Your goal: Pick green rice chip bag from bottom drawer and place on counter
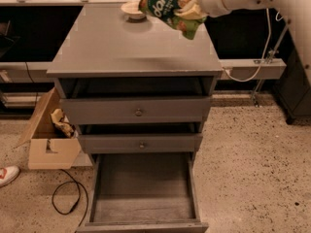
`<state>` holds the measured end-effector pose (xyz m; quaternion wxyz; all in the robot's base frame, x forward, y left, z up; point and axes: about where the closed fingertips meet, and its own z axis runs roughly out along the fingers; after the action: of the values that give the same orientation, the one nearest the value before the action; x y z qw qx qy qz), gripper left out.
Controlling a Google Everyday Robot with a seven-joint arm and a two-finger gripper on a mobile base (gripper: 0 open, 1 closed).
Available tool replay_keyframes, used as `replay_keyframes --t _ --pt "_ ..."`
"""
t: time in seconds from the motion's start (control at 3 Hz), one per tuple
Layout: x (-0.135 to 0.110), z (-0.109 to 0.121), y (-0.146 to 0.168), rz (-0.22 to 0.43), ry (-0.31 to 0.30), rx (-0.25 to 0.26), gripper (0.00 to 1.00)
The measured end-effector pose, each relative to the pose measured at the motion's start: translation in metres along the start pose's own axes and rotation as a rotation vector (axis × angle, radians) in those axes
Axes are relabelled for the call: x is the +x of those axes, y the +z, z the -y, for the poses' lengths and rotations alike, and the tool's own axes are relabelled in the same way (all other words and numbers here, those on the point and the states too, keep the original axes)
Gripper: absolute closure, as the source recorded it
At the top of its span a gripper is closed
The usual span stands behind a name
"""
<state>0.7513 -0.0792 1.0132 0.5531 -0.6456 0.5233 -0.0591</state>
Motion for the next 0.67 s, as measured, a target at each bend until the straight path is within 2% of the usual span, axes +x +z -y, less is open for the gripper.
replay_keyframes --t 0.33,0.67 --pt "0.018 0.011 0.026 -0.003 0.065 0.008 1.0" --pt "0.029 0.015 0.05 0.016 0.113 -0.012 0.85"
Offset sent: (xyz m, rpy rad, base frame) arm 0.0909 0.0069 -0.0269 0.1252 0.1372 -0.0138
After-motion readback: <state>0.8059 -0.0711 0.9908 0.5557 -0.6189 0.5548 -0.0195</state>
